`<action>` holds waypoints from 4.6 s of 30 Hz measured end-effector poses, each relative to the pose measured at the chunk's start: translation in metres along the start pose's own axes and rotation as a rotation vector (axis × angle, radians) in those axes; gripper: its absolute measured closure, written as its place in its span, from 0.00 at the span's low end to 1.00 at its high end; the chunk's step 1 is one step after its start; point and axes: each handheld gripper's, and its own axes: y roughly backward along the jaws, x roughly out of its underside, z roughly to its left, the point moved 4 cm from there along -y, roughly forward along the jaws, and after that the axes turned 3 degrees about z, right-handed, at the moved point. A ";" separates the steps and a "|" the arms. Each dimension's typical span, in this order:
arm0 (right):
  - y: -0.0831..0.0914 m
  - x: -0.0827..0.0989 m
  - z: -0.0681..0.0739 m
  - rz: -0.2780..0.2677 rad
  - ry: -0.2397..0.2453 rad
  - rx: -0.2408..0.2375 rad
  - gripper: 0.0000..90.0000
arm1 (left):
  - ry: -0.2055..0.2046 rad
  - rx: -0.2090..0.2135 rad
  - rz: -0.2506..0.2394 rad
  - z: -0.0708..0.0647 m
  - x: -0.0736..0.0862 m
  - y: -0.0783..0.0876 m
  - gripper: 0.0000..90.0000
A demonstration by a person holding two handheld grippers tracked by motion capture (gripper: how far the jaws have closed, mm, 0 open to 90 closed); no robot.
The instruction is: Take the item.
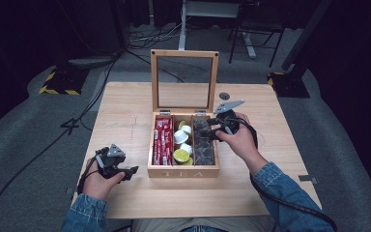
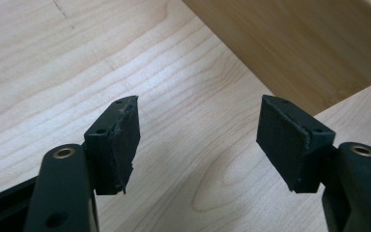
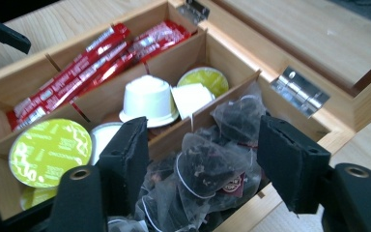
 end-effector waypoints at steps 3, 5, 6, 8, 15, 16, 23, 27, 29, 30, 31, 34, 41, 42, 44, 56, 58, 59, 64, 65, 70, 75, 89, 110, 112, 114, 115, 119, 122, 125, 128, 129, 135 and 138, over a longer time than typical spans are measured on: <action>-0.006 0.004 -0.001 0.022 -0.003 0.006 0.44 | 0.013 0.006 0.001 0.000 0.002 -0.004 0.36; -0.010 0.006 -0.001 0.035 -0.001 0.007 0.46 | 0.016 0.003 0.009 0.002 0.005 -0.007 0.36; -0.012 0.006 -0.001 0.041 0.001 0.012 0.46 | 0.015 0.002 0.015 0.003 0.006 -0.008 0.36; -0.015 0.008 0.000 0.051 0.009 0.015 0.49 | 0.022 0.000 0.015 0.004 0.007 -0.010 0.36; -0.027 0.012 0.001 0.095 0.023 0.023 0.54 | 0.021 -0.003 -0.006 0.004 0.009 -0.013 0.36; -0.028 0.012 0.001 0.099 0.025 0.022 0.55 | 0.018 -0.004 -0.012 0.005 0.010 -0.014 0.35; -0.037 0.015 -0.001 0.125 0.021 0.029 0.58 | -0.015 -0.016 -0.047 0.006 0.011 -0.017 0.32; -0.040 0.016 -0.003 0.128 0.013 0.022 0.66 | -0.028 -0.020 -0.057 0.006 0.011 -0.019 0.31; -0.041 0.016 -0.003 0.125 0.017 0.025 0.70 | -0.045 -0.029 -0.066 0.006 0.011 -0.020 0.29; -0.041 0.016 -0.002 0.124 0.018 0.027 0.71 | -0.049 -0.032 -0.068 0.006 0.011 -0.021 0.29; -0.041 0.016 -0.002 0.122 0.017 0.029 0.72 | -0.055 -0.034 -0.071 0.006 0.011 -0.021 0.28; -0.039 0.015 -0.002 0.108 0.017 0.031 0.78 | -0.069 -0.035 -0.086 0.007 0.011 -0.023 0.26; -0.033 0.014 -0.001 0.078 0.016 0.024 0.80 | -0.068 -0.035 -0.089 0.008 0.011 -0.024 0.25; -0.033 0.014 -0.001 0.078 0.016 0.024 0.80 | -0.068 -0.035 -0.089 0.008 0.011 -0.024 0.25; -0.030 0.012 0.000 0.061 0.017 0.021 0.80 | -0.068 -0.035 -0.090 0.008 0.011 -0.024 0.25; -0.013 0.005 0.007 -0.013 0.024 -0.011 0.80 | -0.090 -0.023 -0.078 0.008 0.010 -0.024 0.21; -0.007 0.003 0.008 -0.026 0.025 -0.015 0.80 | -0.093 -0.020 -0.077 0.008 0.010 -0.024 0.20; -0.004 0.003 0.008 -0.034 0.026 -0.018 0.80 | -0.091 -0.020 -0.079 0.008 0.010 -0.025 0.19; 0.013 -0.001 0.010 -0.059 0.034 -0.015 0.80 | -0.084 -0.019 -0.076 0.008 0.010 -0.025 0.18; 0.017 -0.001 0.011 -0.064 0.036 -0.014 0.80 | -0.083 -0.020 -0.076 0.008 0.010 -0.025 0.18; 0.035 0.001 0.013 -0.079 0.042 -0.009 0.80 | -0.079 -0.028 -0.076 0.009 0.009 -0.026 0.17; 0.053 0.005 0.013 -0.091 0.039 0.000 0.80 | -0.070 -0.031 -0.075 0.011 0.007 -0.027 0.17; 0.093 0.021 0.008 -0.115 0.017 0.036 0.80 | -0.070 -0.032 -0.074 0.014 0.004 -0.029 0.17; 0.132 0.065 -0.026 -0.065 -0.079 0.157 0.80 | -0.070 -0.035 -0.077 0.014 0.004 -0.029 0.17; 0.135 0.070 -0.030 -0.064 -0.092 0.165 0.80 | -0.071 -0.036 -0.077 0.014 0.004 -0.029 0.17; 0.137 0.074 -0.033 -0.059 -0.101 0.174 0.80 | -0.072 -0.036 -0.077 0.014 0.004 -0.029 0.17; 0.138 0.076 -0.034 -0.055 -0.105 0.175 0.80 | -0.070 -0.037 -0.077 0.014 0.004 -0.029 0.17; 0.139 0.083 -0.039 -0.035 -0.119 0.184 0.80 | -0.071 -0.036 -0.077 0.014 0.004 -0.029 0.17; 0.138 0.088 -0.042 -0.008 -0.126 0.189 0.80 | -0.071 -0.036 -0.077 0.014 0.004 -0.029 0.17; 0.134 0.092 -0.043 0.020 -0.128 0.190 0.80 | -0.072 -0.036 -0.077 0.014 0.004 -0.029 0.17; 0.130 0.095 -0.045 0.053 -0.126 0.195 0.80 | -0.069 -0.037 -0.077 0.014 0.004 -0.029 0.17; 0.128 0.096 -0.046 0.061 -0.128 0.197 0.79 | -0.071 -0.036 -0.077 0.014 0.004 -0.029 0.17; 0.123 0.100 -0.051 0.086 -0.137 0.199 0.79 | -0.071 -0.037 -0.077 0.014 0.004 -0.029 0.17; 0.120 0.101 -0.054 0.094 -0.142 0.199 0.79 | -0.071 -0.036 -0.077 0.014 0.004 -0.029 0.17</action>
